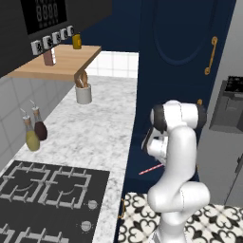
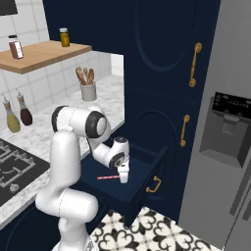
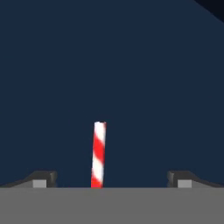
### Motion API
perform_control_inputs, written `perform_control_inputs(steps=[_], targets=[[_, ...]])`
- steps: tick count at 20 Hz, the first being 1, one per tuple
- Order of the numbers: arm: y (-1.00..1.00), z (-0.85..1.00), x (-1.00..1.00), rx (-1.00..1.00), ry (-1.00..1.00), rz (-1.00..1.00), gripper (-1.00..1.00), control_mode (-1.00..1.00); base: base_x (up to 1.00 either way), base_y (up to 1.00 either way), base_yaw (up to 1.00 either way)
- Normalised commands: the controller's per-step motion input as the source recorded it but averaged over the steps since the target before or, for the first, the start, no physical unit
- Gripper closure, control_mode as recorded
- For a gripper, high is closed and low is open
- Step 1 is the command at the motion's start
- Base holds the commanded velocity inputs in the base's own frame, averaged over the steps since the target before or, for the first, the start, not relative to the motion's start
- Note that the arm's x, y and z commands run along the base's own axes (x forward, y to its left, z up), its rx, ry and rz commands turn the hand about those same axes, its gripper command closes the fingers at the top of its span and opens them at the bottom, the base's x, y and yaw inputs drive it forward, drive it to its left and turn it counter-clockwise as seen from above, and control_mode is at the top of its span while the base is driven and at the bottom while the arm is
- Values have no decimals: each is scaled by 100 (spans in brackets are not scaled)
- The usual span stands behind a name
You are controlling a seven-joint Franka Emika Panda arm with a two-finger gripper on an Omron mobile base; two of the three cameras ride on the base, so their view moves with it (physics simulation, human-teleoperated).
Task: Take a straw from the drawer in front and place it inside the glass cup on the dining counter.
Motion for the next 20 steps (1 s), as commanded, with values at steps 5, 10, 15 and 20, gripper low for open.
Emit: perform_control_inputs(steps=[5, 10, 15, 20], targets=[[0, -17, 21, 2, 10, -4, -100, -100, 0, 0, 0], [0, -22, 6, 0, 3, -5, -100, -100, 0, 0, 0], [0, -34, 0, 0, 1, -6, -100, -100, 0, 0, 0], [3, -34, -2, 0, 0, -8, 100, -100, 0, 0, 0]])
